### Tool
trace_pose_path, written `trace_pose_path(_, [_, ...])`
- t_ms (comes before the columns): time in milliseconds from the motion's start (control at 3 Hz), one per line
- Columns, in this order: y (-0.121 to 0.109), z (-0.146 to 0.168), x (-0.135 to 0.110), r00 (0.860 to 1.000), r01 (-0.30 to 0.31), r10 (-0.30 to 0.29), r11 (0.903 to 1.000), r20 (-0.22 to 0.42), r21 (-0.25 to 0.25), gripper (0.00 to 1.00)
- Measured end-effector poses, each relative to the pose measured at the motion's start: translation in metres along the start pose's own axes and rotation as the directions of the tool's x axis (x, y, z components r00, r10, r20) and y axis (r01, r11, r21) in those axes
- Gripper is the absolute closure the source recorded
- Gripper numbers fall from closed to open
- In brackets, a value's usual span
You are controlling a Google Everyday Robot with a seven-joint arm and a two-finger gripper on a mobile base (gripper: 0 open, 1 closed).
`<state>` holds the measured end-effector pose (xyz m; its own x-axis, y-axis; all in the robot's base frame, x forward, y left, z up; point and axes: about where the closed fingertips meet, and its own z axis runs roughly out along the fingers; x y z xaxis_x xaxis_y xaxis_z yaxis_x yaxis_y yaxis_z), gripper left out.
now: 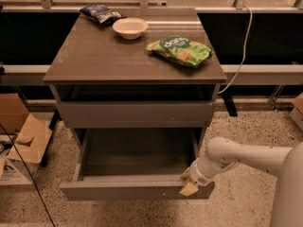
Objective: Open middle drawer
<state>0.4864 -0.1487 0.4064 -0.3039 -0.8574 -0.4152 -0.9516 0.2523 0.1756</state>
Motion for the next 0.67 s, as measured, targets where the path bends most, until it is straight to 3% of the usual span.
trace_pose_path(333, [0.0236, 0.0030, 0.0036, 0.998, -0.063, 0.063, 0.9980, -0.004, 0.008, 0.53])
trace_pose_path(667, [0.0291, 0.0038, 0.0043, 0.997, -0.079, 0.079, 0.9968, -0.004, 0.011, 0.30])
